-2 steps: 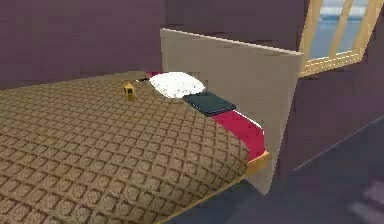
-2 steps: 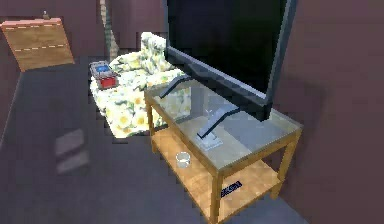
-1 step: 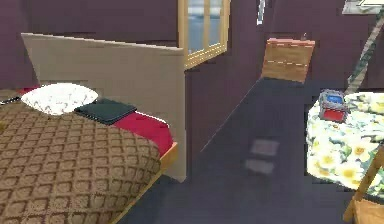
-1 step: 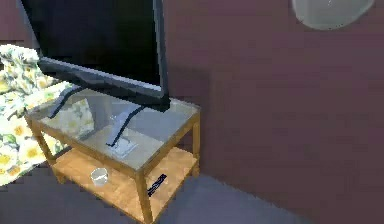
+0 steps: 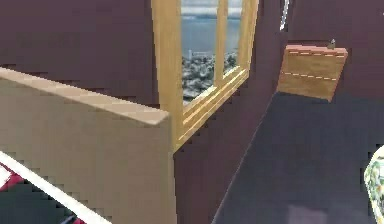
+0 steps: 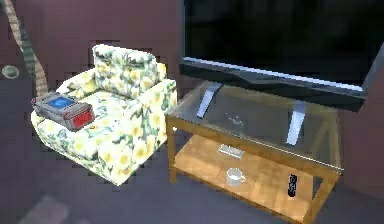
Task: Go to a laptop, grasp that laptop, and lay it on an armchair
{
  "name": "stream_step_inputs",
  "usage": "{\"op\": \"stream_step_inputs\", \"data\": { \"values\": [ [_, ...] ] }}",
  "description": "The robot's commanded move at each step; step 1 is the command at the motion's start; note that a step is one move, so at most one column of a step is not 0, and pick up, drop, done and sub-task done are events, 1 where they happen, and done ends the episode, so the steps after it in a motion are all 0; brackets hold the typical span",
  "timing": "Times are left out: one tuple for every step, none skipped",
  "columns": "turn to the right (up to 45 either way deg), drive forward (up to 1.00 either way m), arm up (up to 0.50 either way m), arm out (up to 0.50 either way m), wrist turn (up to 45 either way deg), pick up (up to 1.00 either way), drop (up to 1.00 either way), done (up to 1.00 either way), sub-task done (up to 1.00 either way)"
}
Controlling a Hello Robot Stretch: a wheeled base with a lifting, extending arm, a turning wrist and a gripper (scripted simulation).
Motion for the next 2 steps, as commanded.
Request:
{"op": "stream_step_inputs", "data": {
  "values": [
    [-45.0, 0.0, 0.0, 0.0, 0.0, 0.0, 0.0, 0.0, 0.0],
    [-45.0, 0.0, 0.0, 0.0, 0.0, 0.0, 0.0, 0.0, 0.0]
  ]
}}
